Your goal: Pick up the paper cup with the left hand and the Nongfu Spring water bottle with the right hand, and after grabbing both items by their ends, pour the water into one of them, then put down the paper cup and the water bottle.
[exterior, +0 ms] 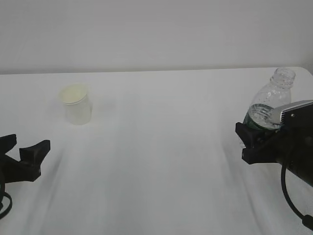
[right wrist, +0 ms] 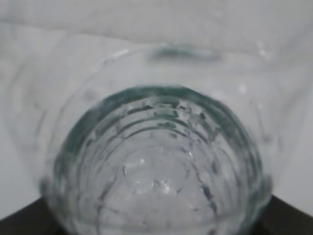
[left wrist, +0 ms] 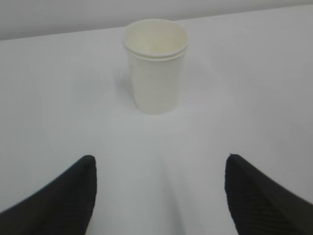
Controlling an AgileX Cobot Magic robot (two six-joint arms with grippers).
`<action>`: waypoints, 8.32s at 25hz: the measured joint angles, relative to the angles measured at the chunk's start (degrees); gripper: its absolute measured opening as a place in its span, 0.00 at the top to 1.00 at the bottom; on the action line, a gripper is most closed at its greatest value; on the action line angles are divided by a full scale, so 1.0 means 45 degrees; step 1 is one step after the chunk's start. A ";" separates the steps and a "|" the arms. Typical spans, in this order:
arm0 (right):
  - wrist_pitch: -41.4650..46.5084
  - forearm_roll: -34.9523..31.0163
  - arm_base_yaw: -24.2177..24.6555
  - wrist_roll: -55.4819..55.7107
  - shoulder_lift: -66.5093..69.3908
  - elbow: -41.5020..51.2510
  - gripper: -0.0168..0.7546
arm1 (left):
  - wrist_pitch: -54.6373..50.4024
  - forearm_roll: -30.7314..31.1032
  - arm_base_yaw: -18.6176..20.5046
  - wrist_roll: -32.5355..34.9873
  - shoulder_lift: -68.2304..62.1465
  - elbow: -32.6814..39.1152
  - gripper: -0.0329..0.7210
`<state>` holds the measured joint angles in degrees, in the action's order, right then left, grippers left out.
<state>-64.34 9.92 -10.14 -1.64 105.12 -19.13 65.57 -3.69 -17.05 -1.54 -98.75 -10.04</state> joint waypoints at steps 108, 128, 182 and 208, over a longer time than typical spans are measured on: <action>0.0000 0.0415 0.0000 -0.0778 0.0000 0.0177 0.39 | 0.0153 0.8711 0.1856 -0.2713 -0.5847 -0.7432 0.31; 0.0000 0.0878 0.0000 -0.0836 0.0000 0.0177 0.40 | 0.0132 1.1397 -0.1478 -0.3347 -0.5699 -0.7432 0.32; 0.2389 0.5168 -0.0027 -0.1035 0.0000 -0.2249 0.40 | 0.0105 1.2109 -0.2598 -0.2900 -0.4647 -0.7432 0.32; 0.2994 0.6479 -0.0414 -0.4216 0.0000 -0.3902 0.40 | 0.0105 1.2825 -0.3209 -0.3303 -0.4627 -0.7432 0.32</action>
<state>-50.87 39.08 -12.00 -20.61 105.12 -36.70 66.04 54.02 -31.49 -16.40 -119.57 -43.49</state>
